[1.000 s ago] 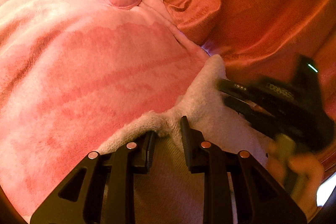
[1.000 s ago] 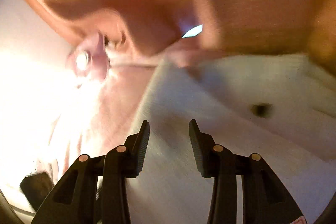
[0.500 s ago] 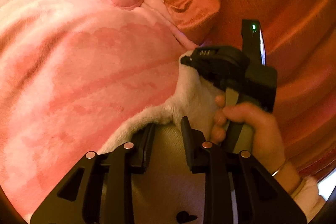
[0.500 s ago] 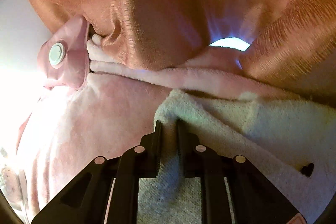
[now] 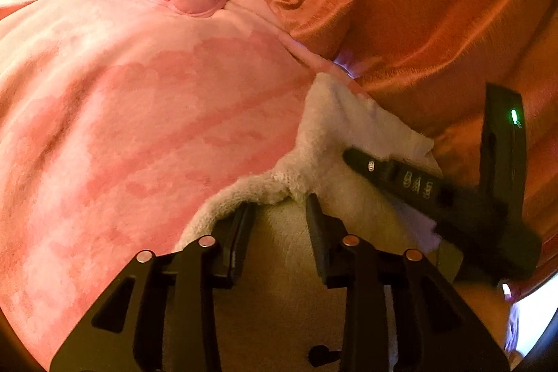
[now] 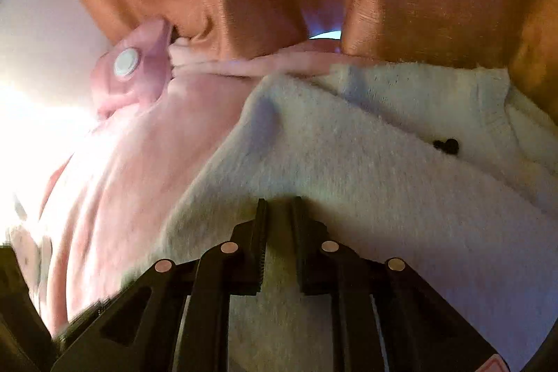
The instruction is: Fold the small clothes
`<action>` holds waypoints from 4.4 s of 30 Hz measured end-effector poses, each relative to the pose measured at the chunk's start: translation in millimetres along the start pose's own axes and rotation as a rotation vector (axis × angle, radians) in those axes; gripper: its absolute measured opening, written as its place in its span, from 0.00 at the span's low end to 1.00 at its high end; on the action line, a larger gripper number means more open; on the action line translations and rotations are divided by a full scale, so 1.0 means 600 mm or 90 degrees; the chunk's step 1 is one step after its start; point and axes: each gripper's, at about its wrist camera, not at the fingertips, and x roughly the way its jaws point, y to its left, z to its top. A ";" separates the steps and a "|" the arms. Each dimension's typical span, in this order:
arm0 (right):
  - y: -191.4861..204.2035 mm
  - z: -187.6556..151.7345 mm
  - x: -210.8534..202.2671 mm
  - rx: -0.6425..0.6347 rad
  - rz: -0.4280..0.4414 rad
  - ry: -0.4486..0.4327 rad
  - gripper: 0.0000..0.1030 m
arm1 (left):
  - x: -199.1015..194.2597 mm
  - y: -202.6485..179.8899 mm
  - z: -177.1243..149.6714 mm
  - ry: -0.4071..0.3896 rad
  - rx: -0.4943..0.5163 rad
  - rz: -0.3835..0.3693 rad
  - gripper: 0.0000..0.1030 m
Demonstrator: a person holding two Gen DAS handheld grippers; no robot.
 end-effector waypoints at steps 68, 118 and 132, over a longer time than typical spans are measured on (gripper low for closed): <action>-0.146 -0.578 -0.855 0.236 -0.086 -0.252 0.04 | -0.525 -0.020 -0.151 0.130 0.197 -0.118 0.06; -0.396 -0.270 -0.539 0.294 -0.074 -0.272 0.07 | -0.053 -0.140 0.059 0.042 0.202 -0.048 0.10; -0.459 -0.248 -0.488 0.361 -0.126 -0.248 0.07 | -0.016 -0.156 0.072 0.024 0.214 -0.015 0.10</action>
